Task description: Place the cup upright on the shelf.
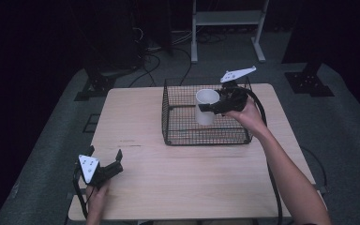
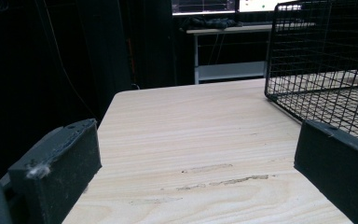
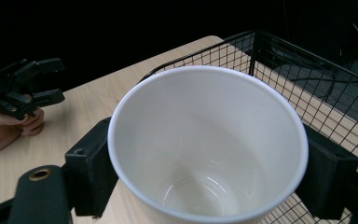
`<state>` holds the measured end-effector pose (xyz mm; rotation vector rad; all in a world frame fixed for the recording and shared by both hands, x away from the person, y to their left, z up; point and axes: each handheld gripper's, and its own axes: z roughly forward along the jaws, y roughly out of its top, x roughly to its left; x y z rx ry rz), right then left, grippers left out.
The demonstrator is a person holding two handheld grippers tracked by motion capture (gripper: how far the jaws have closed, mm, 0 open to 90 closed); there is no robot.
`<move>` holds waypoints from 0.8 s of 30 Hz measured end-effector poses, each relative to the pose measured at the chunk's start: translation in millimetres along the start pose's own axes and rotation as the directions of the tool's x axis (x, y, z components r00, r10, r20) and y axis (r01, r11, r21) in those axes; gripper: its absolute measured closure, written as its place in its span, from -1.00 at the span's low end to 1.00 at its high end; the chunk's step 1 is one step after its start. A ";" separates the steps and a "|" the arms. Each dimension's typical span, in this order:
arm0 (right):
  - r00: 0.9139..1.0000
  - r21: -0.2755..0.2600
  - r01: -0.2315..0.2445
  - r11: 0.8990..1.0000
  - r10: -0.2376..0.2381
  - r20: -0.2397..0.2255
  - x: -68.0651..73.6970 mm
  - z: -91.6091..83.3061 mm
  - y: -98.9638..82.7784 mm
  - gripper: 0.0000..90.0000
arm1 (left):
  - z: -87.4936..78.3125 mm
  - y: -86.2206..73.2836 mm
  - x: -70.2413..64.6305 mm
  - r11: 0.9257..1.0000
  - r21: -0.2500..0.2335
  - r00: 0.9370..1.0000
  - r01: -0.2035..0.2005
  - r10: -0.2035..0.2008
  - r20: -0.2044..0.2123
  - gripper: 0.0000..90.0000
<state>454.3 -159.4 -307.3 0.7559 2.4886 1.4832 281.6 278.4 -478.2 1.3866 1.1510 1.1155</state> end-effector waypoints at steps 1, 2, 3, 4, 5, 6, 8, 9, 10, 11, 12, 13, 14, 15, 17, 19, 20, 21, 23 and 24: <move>1.000 0.002 0.004 1.000 -0.004 0.001 -0.9 0.9 1.2 -0.59 | 0.0 0.0 0.0 1.000 0.000 1.000 0.000 0.000 -0.001 -1.00; 1.000 0.005 0.009 1.000 -0.009 0.001 -2.2 2.0 2.7 -0.59 | 0.0 0.0 0.0 1.000 0.000 1.000 0.000 0.000 -0.001 -1.00; 1.000 0.008 0.012 1.000 -0.012 -0.001 -3.0 2.8 3.8 -0.59 | 0.0 0.0 0.0 1.000 0.000 1.000 0.000 0.000 -0.001 -1.00; 1.000 0.005 0.017 1.000 -0.017 0.000 -3.7 3.6 4.9 -0.59 | 0.0 0.0 0.1 1.000 0.001 1.000 0.000 0.000 0.000 -1.00; 1.000 -0.001 0.024 1.000 -0.024 0.005 -4.5 4.1 5.6 -0.59 | 0.0 0.0 0.0 1.000 0.000 1.000 0.000 0.000 -0.001 -1.00; 1.000 -0.005 0.025 1.000 -0.025 0.002 -6.1 5.0 6.3 -0.59 | 0.1 0.0 0.0 1.000 0.000 1.000 0.001 -0.001 -0.001 -1.00; 1.000 0.011 0.017 1.000 -0.017 -0.010 -9.5 7.0 8.1 -0.59 | 0.1 0.0 0.1 1.000 0.000 1.000 0.001 -0.001 0.000 -1.00; 1.000 0.013 0.018 1.000 -0.018 -0.009 -11.1 7.9 8.9 -0.59 | 0.1 0.0 0.1 1.000 0.000 1.000 0.001 -0.001 -0.001 -1.00; 1.000 0.013 0.019 1.000 -0.019 -0.009 -12.7 8.9 9.6 -0.59 | 0.1 0.0 0.2 1.000 0.000 1.000 0.001 -0.001 0.000 -1.00; 1.000 0.017 0.015 1.000 -0.015 -0.011 -14.2 10.0 10.6 -0.59 | 0.0 0.0 0.2 1.000 0.000 1.000 0.002 -0.002 -0.001 -1.00; 1.000 0.021 0.014 1.000 -0.014 -0.011 -15.5 11.2 11.7 -0.59 | 0.0 0.0 0.3 1.000 0.000 1.000 0.002 -0.002 0.000 -1.00; 1.000 0.015 0.016 1.000 -0.016 -0.007 -16.4 12.2 12.2 -0.59 | 0.0 0.0 0.4 1.000 0.000 1.000 0.002 -0.002 -0.001 -1.00; 1.000 0.017 0.019 1.000 -0.019 -0.006 -18.0 13.6 12.8 -0.59 | 0.1 0.0 0.4 1.000 0.000 1.000 0.003 -0.003 -0.001 -1.00; 1.000 0.021 0.018 1.000 -0.018 -0.008 -19.1 14.5 13.4 -0.59 | 0.0 0.0 0.5 1.000 0.000 1.000 0.003 -0.003 0.000 -1.00; 1.000 0.028 0.010 1.000 -0.009 -0.010 -22.2 17.0 14.9 -0.59 | 0.1 0.0 0.6 1.000 0.000 1.000 0.003 -0.003 0.000 -1.00; 1.000 0.026 0.008 1.000 -0.008 -0.008 -24.5 19.1 16.4 -0.59 | 0.1 -0.1 0.7 1.000 -0.001 1.000 0.004 -0.004 0.000 -1.00; 1.000 0.025 0.007 1.000 -0.006 -0.011 -25.6 20.3 17.1 -0.59 | 0.2 0.0 0.7 1.000 -0.001 1.000 0.006 -0.006 -0.001 -1.00; 1.000 0.027 0.007 1.000 -0.007 -0.015 -26.6 21.6 17.8 -0.59 | 0.2 0.0 0.7 1.000 -0.001 1.000 0.006 -0.006 0.000 -1.00; 1.000 0.023 0.009 1.000 -0.008 -0.013 -28.4 24.2 18.7 -0.59 | 0.2 0.0 0.7 1.000 -0.001 1.000 0.006 -0.006 0.000 -1.00; 1.000 0.019 0.008 1.000 -0.008 -0.012 -29.2 25.2 18.6 -0.59 | 0.1 0.0 0.7 1.000 -0.001 1.000 0.005 -0.005 0.001 -1.00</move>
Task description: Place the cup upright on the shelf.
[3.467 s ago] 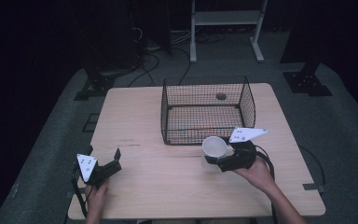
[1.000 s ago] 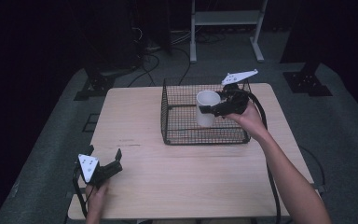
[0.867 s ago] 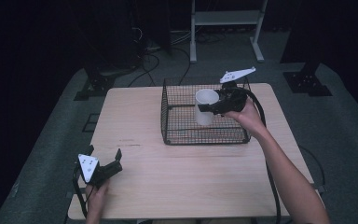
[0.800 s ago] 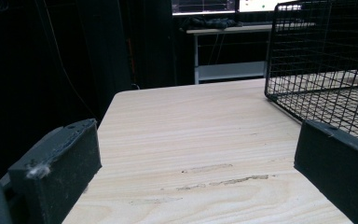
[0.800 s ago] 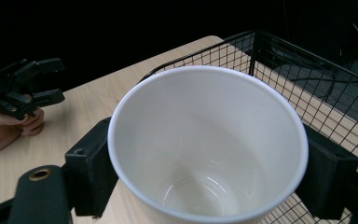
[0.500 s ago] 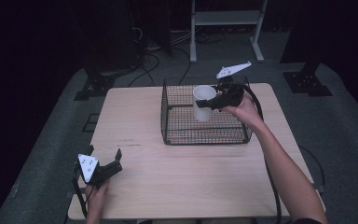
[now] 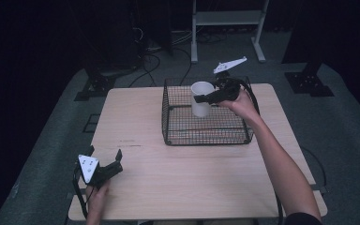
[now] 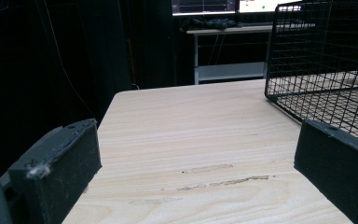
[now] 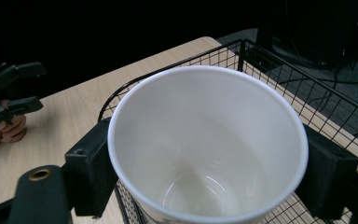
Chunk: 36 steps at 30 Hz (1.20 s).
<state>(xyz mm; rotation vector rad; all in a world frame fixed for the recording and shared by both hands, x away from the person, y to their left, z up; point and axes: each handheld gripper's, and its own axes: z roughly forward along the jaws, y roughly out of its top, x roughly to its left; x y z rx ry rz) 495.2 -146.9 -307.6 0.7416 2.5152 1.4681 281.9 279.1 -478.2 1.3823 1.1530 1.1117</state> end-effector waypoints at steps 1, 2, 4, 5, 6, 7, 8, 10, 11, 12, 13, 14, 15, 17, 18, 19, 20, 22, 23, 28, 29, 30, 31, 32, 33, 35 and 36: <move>1.000 0.000 -0.002 1.000 0.002 -0.001 -1.5 1.2 -0.3 -0.59 | 0.0 0.0 0.0 1.000 0.000 1.000 0.000 0.000 0.000 -1.00; 1.000 0.004 -0.007 1.000 0.007 0.001 -3.5 2.9 -1.1 -0.59 | 0.0 0.0 0.0 1.000 0.000 1.000 0.000 0.000 0.000 -1.00; 1.000 0.009 -0.011 1.000 0.011 0.001 -6.6 5.7 -2.7 -0.59 | 0.0 0.0 0.1 1.000 0.000 1.000 0.001 -0.001 -0.001 -1.00; 1.000 0.011 -0.017 1.000 0.017 0.003 -7.8 6.7 -3.4 -0.59 | 0.0 0.0 0.1 1.000 -0.001 1.000 0.002 -0.002 0.000 -1.00; 1.000 0.010 -0.017 1.000 0.017 0.002 -9.0 7.4 -3.9 -0.59 | 0.1 0.0 0.2 1.000 -0.001 1.000 0.002 -0.002 0.000 -1.00; 1.000 0.011 -0.020 1.000 0.020 0.002 -10.5 8.4 -4.4 -0.59 | 0.1 0.0 0.2 1.000 -0.001 1.000 0.002 -0.002 0.000 -1.00; 1.000 0.015 -0.022 1.000 0.022 0.005 -12.3 9.5 -4.9 -0.59 | 0.1 0.0 0.2 1.000 -0.001 1.000 0.002 -0.002 0.000 -1.00; 1.000 0.019 -0.029 0.999 0.029 0.008 -15.8 11.9 -4.8 -0.59 | 0.1 -0.1 0.1 1.000 -0.001 1.000 0.002 -0.002 0.000 -1.00; 0.999 0.031 -0.033 0.999 0.033 0.008 -17.1 13.0 -3.5 -0.59 | 0.1 -0.1 0.1 1.000 -0.002 1.000 0.001 -0.001 0.000 -1.00; 0.999 0.037 -0.032 0.999 0.031 0.008 -18.6 14.1 -1.4 -0.59 | 0.1 -0.1 0.0 1.000 -0.002 1.000 0.001 -0.001 0.000 -1.00; 1.000 0.031 -0.027 0.999 0.027 0.002 -19.6 15.4 1.2 -0.59 | 0.1 -0.1 0.0 1.000 -0.002 1.000 0.001 -0.001 0.000 -1.00; 1.000 0.025 -0.019 1.000 0.019 0.006 -20.1 16.3 2.7 -0.59 | 0.0 -0.1 0.0 1.000 -0.002 1.000 0.001 -0.001 0.000 -1.00; 1.000 0.018 -0.015 1.000 0.015 0.016 -20.4 17.0 3.2 -0.59 | 0.1 -0.1 0.1 1.000 -0.002 1.000 0.001 -0.001 0.000 -1.00; 1.000 0.011 -0.024 1.000 0.024 0.017 -23.8 19.6 2.7 -0.59 | 0.1 -0.1 0.2 1.000 -0.003 1.000 0.003 -0.003 0.001 -1.00; 1.000 0.020 -0.029 0.999 0.029 0.012 -26.3 21.6 1.9 -0.59 | 0.0 -0.1 0.3 1.000 -0.003 1.000 0.004 -0.004 0.001 -1.00; 0.999 0.029 -0.032 0.999 0.031 0.015 -28.0 24.0 0.6 -0.59 | 0.0 -0.1 0.3 1.000 -0.003 1.000 0.004 -0.004 0.002 -1.00; 0.999 0.037 -0.029 0.999 0.029 0.020 -29.2 26.3 -1.0 -0.59 | -0.1 -0.1 0.3 1.000 -0.003 1.000 0.004 -0.004 0.002 -1.00; 0.999 0.040 -0.038 0.999 0.037 0.012 -32.2 31.5 -5.2 -0.59 | -0.1 -0.1 0.3 1.000 -0.004 1.000 0.004 -0.004 0.002 -1.00; 0.999 0.038 -0.042 0.998 0.042 0.009 -33.0 33.1 -6.7 -0.59 | -0.1 -0.1 0.3 1.000 -0.003 1.000 0.003 -0.003 0.003 -1.00; 0.998 0.048 -0.070 0.996 0.071 0.001 -40.3 45.2 -16.4 -0.59 | -0.2 -0.2 0.4 1.000 -0.003 1.000 0.003 -0.003 0.003 -1.00; 0.997 0.057 -0.071 0.996 0.071 0.002 -40.4 48.2 -18.0 -0.59 | -0.1 -0.1 0.3 1.000 -0.003 1.000 0.004 -0.004 0.003 -1.00; 0.998 0.067 -0.069 0.995 0.069 0.002 -40.5 51.3 -19.5 -0.59 | -0.2 -0.2 0.4 1.000 -0.003 1.000 0.003 -0.003 0.003 -1.00; 0.998 0.076 -0.070 0.995 0.070 0.002 -40.6 54.3 -21.0 -0.59 | -0.2 -0.2 0.5 1.000 -0.004 1.000 0.004 -0.004 0.003 -1.00; 0.997 0.081 -0.073 0.994 0.073 -0.002 -40.7 57.0 -22.5 -0.59 | -0.2 -0.2 0.5 1.000 -0.003 1.000 0.004 -0.004 0.004 -1.00; 0.997 0.085 -0.075 0.994 0.076 -0.006 -41.1 59.8 -23.9 -0.59 | -0.3 -0.2 0.5 1.000 -0.004 1.000 0.004 -0.004 0.004 -1.00; 0.997 0.087 -0.075 0.993 0.076 -0.006 -41.6 64.1 -27.1 -0.59 | -0.3 -0.2 0.5 1.000 -0.004 1.000 0.004 -0.004 0.005 -1.00; 0.997 0.086 -0.076 0.993 0.076 0.000 -42.1 65.9 -29.3 -0.59 | -0.3 -0.2 0.5 1.000 -0.005 1.000 0.004 -0.004 0.005 -1.00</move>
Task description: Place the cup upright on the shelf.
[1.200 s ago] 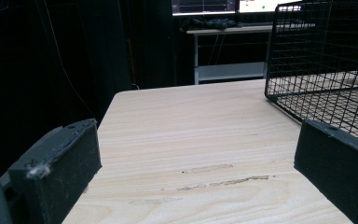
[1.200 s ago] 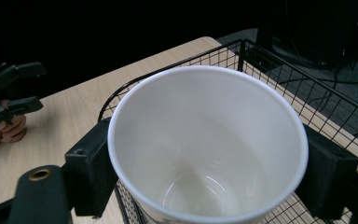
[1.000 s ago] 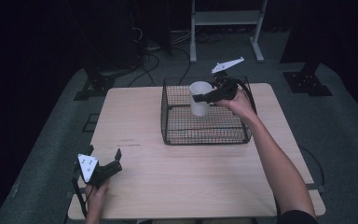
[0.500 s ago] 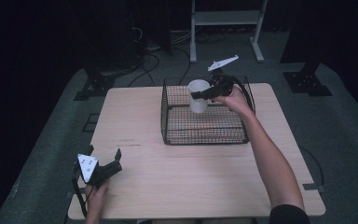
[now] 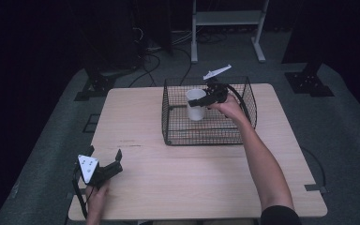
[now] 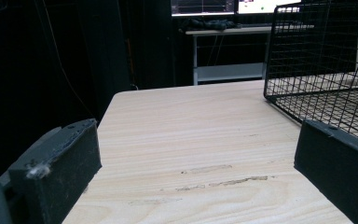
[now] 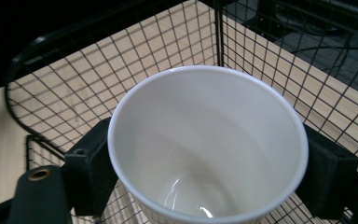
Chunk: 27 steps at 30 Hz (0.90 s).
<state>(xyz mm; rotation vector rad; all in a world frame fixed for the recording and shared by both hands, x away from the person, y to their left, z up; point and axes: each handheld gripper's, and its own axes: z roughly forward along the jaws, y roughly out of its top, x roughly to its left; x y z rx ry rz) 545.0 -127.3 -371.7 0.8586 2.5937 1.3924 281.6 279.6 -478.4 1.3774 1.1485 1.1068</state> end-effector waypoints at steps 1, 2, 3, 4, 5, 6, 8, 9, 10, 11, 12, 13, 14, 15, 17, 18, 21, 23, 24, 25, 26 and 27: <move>1.000 -0.002 0.001 1.000 -0.001 0.009 -1.1 1.8 -2.2 -0.59 | -0.1 0.0 0.0 1.000 0.000 1.000 0.000 0.000 0.000 -1.00; 1.000 0.000 -0.002 1.000 0.002 0.011 -2.2 3.5 -4.6 -0.59 | -0.1 0.0 0.1 1.000 0.000 1.000 0.000 0.000 0.000 -1.00; 1.000 0.008 -0.007 1.000 0.007 0.013 -3.4 5.3 -6.9 -0.59 | -0.1 0.0 0.1 1.000 0.000 1.000 0.000 0.000 0.001 -1.00; 1.000 0.017 -0.010 1.000 0.009 0.016 -4.6 6.8 -9.2 -0.59 | -0.1 0.0 0.2 1.000 0.000 1.000 0.000 0.000 0.001 -1.00; 1.000 0.026 -0.012 1.000 0.012 0.019 -5.5 8.2 -11.6 -0.59 | -0.1 0.0 0.2 1.000 0.000 1.000 0.001 -0.001 0.001 -1.00; 1.000 0.034 -0.015 0.999 0.014 0.022 -6.7 9.6 -13.6 -0.59 | -0.1 0.1 0.2 1.000 0.000 1.000 0.000 0.000 0.000 -1.00; 1.000 0.055 -0.028 0.998 0.028 0.011 -9.0 11.5 -16.2 -0.59 | -0.1 0.1 0.1 1.000 0.000 1.000 0.000 0.000 0.000 -1.00; 1.000 0.062 -0.030 0.998 0.029 0.011 -9.6 11.9 -16.9 -0.59 | -0.1 0.0 0.1 1.000 0.000 1.000 0.000 0.000 0.000 -1.00; 0.999 0.074 -0.030 0.997 0.029 0.018 -10.0 12.3 -17.4 -0.59 | 0.0 0.1 0.0 1.000 0.000 1.000 0.000 0.000 0.000 -1.00; 0.999 0.083 -0.033 0.996 0.032 0.015 -10.3 12.6 -17.8 -0.59 | 0.0 0.0 -0.1 1.000 0.000 1.000 0.000 0.000 -0.001 -1.00; 0.999 0.088 -0.036 0.995 0.035 0.013 -10.7 12.9 -18.3 -0.59 | -0.1 0.1 0.0 1.000 0.000 1.000 -0.001 0.001 0.000 -1.00; 0.999 0.096 -0.036 0.995 0.035 0.017 -10.9 13.3 -18.6 -0.59 | 0.0 0.0 -0.1 1.000 0.000 1.000 -0.001 0.001 0.001 -1.00; 0.999 0.105 -0.030 0.994 0.028 0.019 -10.8 13.9 -18.8 -0.59 | 0.0 0.1 -0.2 1.000 0.000 1.000 -0.001 0.001 0.000 -1.00; 0.999 0.109 -0.030 0.994 0.028 0.021 -10.7 14.6 -19.0 -0.59 | -0.1 0.1 -0.1 1.000 0.000 1.000 -0.001 0.001 0.000 -1.00; 0.999 0.119 -0.027 0.993 0.025 0.023 -10.3 16.0 -19.0 -0.59 | -0.1 0.1 -0.1 1.000 0.001 1.000 -0.001 0.001 0.000 -1.00; 0.999 0.127 -0.023 0.992 0.020 0.025 -9.8 17.2 -19.2 -0.59 | -0.1 0.1 -0.1 1.000 0.001 1.000 -0.001 0.001 0.000 -1.00; 1.000 0.145 -0.012 0.989 0.008 0.024 -8.7 20.6 -19.8 -0.59 | -0.1 0.1 -0.1 1.000 0.001 1.000 -0.001 0.001 -0.001 -1.00; 1.000 0.154 -0.010 0.988 0.007 0.017 -7.9 22.6 -20.3 -0.59 | -0.2 0.1 -0.1 1.000 0.001 1.000 -0.001 0.001 -0.001 -1.00; 1.000 0.150 -0.006 0.989 0.003 0.019 -7.1 22.8 -20.3 -0.59 | -0.1 0.1 -0.2 1.000 0.001 1.000 -0.001 0.001 -0.001 -1.00; 1.000 0.151 0.001 0.989 -0.004 0.018 -6.7 23.0 -20.0 -0.59 | -0.1 0.1 -0.3 1.000 0.001 1.000 -0.001 0.001 -0.001 -1.00; 1.000 0.155 0.008 0.988 -0.011 0.017 -5.9 23.1 -19.7 -0.59 | -0.1 0.1 -0.3 1.000 0.001 1.000 -0.001 0.001 -0.002 -1.00; 1.000 0.156 0.009 0.988 -0.012 0.016 -5.7 22.9 -19.7 -0.59 | -0.1 0.1 -0.3 1.000 0.001 1.000 -0.001 0.001 -0.002 -1.00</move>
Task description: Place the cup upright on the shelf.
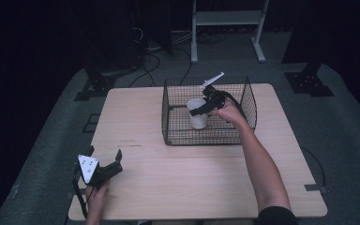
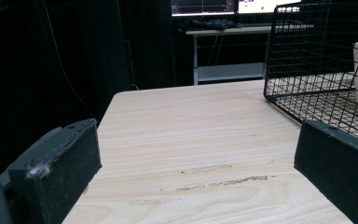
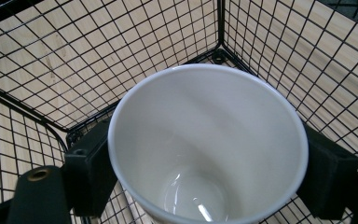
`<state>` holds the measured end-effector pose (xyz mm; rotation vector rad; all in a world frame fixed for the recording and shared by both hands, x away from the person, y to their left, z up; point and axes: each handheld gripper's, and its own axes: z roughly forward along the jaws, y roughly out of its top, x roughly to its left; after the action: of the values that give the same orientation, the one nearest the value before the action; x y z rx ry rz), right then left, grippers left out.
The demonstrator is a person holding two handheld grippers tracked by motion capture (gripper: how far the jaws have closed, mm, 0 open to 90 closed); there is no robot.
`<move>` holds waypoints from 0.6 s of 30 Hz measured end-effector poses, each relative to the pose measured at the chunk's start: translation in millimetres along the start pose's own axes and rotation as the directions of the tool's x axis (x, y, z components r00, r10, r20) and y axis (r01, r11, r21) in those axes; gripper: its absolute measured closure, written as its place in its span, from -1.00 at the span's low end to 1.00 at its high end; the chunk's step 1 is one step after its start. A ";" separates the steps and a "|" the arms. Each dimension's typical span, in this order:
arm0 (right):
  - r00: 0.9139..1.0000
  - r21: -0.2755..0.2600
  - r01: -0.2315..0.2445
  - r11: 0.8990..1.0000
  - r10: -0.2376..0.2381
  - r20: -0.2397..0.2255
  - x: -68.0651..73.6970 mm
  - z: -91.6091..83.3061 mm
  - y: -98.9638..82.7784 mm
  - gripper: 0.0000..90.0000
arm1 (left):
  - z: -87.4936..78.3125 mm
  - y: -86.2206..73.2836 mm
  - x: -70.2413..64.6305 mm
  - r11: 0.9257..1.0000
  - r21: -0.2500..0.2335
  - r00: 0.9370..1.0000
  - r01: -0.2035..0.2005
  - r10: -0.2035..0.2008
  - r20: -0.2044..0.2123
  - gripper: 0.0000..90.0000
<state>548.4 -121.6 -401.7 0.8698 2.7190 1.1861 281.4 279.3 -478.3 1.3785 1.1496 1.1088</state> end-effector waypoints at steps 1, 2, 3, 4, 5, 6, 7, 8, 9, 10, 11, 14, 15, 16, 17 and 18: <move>1.000 0.001 0.000 1.000 0.000 -0.003 0.0 0.0 -0.2 -0.59 | 0.0 0.0 0.0 1.000 0.000 1.000 0.000 0.000 0.000 -1.00; 1.000 0.003 0.001 1.000 -0.001 -0.003 0.5 -0.3 -0.4 -0.60 | -0.1 0.0 0.0 1.000 0.000 1.000 0.000 0.000 0.000 -1.00; 1.000 0.005 0.005 1.000 -0.005 -0.003 0.8 -0.7 -0.5 -0.60 | -0.1 0.0 0.0 1.000 0.000 1.000 0.000 0.000 0.000 -1.00; 1.000 0.009 0.005 1.000 -0.005 -0.002 1.1 -1.2 -0.5 -0.60 | 0.0 0.0 0.0 1.000 0.000 1.000 0.000 0.000 -0.001 -1.00; 1.000 0.011 0.005 1.000 -0.005 -0.001 1.2 -1.9 -0.4 -0.60 | 0.0 0.0 -0.1 1.000 0.001 1.000 0.000 0.000 -0.001 -1.00; 1.000 0.011 0.003 1.000 -0.003 -0.003 1.2 -2.4 -0.4 -0.61 | 0.0 0.0 -0.2 1.000 0.001 1.000 -0.001 0.001 -0.002 -1.00; 1.000 0.011 0.000 1.000 0.000 -0.004 1.3 -3.2 -0.2 -0.62 | 0.0 0.0 -0.2 1.000 0.001 1.000 -0.001 0.001 -0.002 -1.00; 1.000 0.011 0.001 1.000 -0.001 -0.003 1.5 -3.7 -0.1 -0.62 | 0.0 0.0 -0.3 1.000 0.001 1.000 -0.002 0.002 -0.002 -1.00; 1.000 0.010 0.000 1.000 0.000 -0.003 1.7 -4.4 0.1 -0.62 | -0.1 0.1 -0.3 1.000 0.002 1.000 -0.002 0.002 -0.002 -1.00; 1.000 0.009 0.001 1.000 -0.001 -0.004 1.9 -5.0 0.3 -0.62 | -0.1 0.1 -0.3 1.000 0.002 1.000 -0.002 0.002 -0.002 -1.00; 1.000 0.010 0.006 1.000 -0.006 -0.004 2.5 -5.7 0.5 -0.62 | 0.0 0.0 -0.3 1.000 0.002 1.000 -0.002 0.002 -0.002 -1.00; 1.000 0.005 0.009 1.000 -0.009 -0.005 3.2 -7.8 0.7 -0.62 | 0.2 0.1 -0.3 1.000 0.003 1.000 -0.002 0.002 -0.003 -1.00; 1.000 0.006 0.009 1.000 -0.009 -0.007 3.5 -8.5 0.7 -0.62 | 0.2 0.1 -0.4 1.000 0.003 1.000 -0.004 0.004 -0.003 -1.00; 1.000 0.007 0.010 1.000 -0.010 -0.007 3.7 -9.2 0.5 -0.62 | 0.2 0.1 -0.5 1.000 0.003 1.000 -0.006 0.006 -0.003 -1.00; 1.000 0.006 0.009 1.000 -0.009 -0.007 4.3 -9.9 0.4 -0.62 | 0.2 0.1 -0.6 1.000 0.003 1.000 -0.006 0.006 -0.003 -1.00; 1.000 0.006 0.010 1.000 -0.010 -0.007 4.6 -10.3 0.4 -0.62 | 0.1 0.1 -0.7 1.000 0.003 1.000 -0.007 0.007 -0.003 -1.00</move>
<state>542.0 -125.8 -393.4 0.8528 2.7305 1.1821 281.5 278.5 -478.3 1.3841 1.1498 1.1150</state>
